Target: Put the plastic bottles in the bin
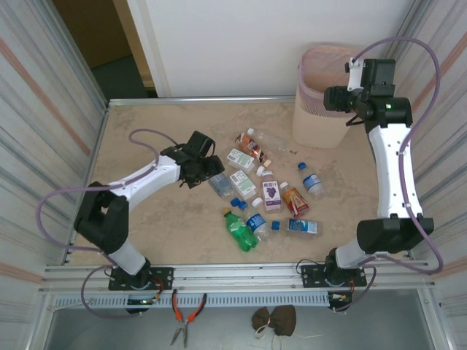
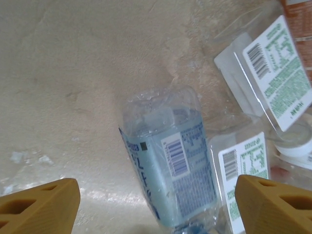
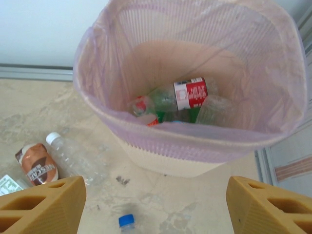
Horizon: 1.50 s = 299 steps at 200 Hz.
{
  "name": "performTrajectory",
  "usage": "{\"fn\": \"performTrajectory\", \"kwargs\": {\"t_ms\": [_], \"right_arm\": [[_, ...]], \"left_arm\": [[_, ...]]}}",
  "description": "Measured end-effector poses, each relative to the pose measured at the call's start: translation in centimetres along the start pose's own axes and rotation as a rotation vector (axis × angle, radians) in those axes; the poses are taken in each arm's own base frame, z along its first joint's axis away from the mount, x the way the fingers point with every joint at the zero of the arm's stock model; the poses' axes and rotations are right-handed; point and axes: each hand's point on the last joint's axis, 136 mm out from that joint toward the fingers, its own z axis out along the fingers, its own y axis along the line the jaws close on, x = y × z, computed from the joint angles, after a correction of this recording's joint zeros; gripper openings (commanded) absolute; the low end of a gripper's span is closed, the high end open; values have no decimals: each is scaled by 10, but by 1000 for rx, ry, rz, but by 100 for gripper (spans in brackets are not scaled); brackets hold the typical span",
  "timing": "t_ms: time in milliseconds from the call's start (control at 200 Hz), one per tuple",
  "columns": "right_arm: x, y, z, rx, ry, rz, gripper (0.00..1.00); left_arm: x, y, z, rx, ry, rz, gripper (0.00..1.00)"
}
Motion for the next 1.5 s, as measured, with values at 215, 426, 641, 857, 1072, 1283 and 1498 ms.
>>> {"fn": "performTrajectory", "kwargs": {"t_ms": [215,426,641,857,1072,1283,1498], "right_arm": [[20,-2,-6,4,22,4,75],[29,-4,-4,8,34,9,75],[30,-4,-4,7,33,9,75],[29,-4,-5,7,27,9,75],[30,-4,-6,7,29,9,75],[29,-1,-8,0,24,3,75],[31,15,-9,-35,25,-15,75]], "left_arm": [[4,-9,24,-41,37,-33,84],[7,-7,44,-76,62,-65,82],[14,-2,62,-109,97,-81,74],[13,1,65,-115,101,-89,67],[2,12,65,-122,87,-121,63],[-9,17,58,-116,54,-127,59],[-23,5,28,-46,-20,-86,59]]}}
